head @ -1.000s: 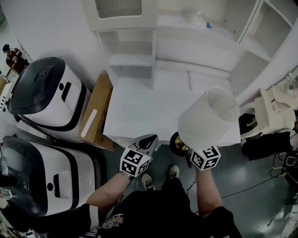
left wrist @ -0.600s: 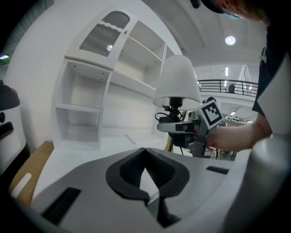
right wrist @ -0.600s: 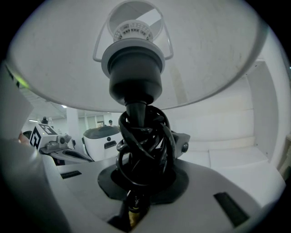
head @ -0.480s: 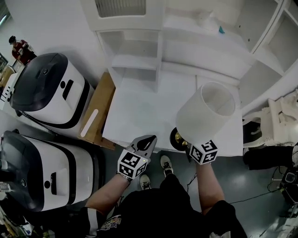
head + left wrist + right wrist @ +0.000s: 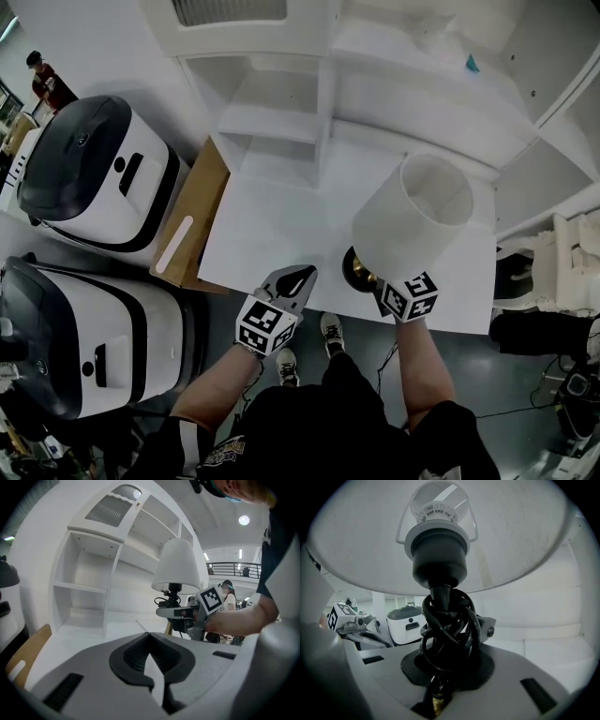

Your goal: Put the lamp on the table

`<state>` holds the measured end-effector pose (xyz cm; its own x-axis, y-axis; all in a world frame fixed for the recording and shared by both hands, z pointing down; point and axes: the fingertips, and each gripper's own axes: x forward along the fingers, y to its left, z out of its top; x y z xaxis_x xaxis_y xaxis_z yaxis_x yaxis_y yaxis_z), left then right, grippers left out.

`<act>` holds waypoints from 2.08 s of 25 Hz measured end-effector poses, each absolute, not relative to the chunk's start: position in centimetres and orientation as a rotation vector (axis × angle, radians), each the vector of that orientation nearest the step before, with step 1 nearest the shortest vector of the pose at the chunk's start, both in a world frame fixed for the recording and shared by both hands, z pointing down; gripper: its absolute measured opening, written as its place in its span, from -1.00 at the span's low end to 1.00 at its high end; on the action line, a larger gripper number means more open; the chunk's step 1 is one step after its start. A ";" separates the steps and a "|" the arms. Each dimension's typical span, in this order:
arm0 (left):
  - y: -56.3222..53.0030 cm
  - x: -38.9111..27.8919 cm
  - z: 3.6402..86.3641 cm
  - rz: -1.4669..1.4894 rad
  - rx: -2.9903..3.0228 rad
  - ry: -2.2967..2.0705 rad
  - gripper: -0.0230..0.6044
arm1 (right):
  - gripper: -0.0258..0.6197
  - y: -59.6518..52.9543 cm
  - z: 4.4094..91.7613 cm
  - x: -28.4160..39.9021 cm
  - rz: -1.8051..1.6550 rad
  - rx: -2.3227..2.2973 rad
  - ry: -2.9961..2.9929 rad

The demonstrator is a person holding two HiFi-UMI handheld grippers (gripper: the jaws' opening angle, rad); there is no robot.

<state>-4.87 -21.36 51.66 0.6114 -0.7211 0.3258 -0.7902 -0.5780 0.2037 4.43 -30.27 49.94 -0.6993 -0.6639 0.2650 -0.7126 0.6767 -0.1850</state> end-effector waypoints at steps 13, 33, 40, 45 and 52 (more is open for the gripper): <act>-27.4 -1.9 53.7 0.286 2.535 -1.213 -0.91 | -0.70 -38.8 53.4 4.4 0.378 1.048 -2.746; -31.9 -1.3 56.5 0.264 2.467 -1.273 -0.91 | -0.70 -47.6 57.4 2.6 0.339 0.972 -2.783; -32.5 -1.3 57.5 0.254 2.432 -1.295 -0.91 | -0.70 -50.3 58.5 1.4 0.327 0.943 -2.794; -32.7 -1.9 57.8 0.245 2.407 -1.321 -0.91 | -0.70 -51.8 59.2 0.2 0.287 0.919 -2.801; -32.1 -3.2 58.3 0.251 2.374 -1.350 -0.91 | -0.70 -52.8 59.6 -0.7 0.271 0.914 -2.814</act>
<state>-3.22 -32.13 58.31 0.5186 -0.7829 0.3438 -0.8542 -0.4560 0.2498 -0.74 -52.78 59.62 -0.7975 -0.5632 0.2164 -0.5941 0.7955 -0.1190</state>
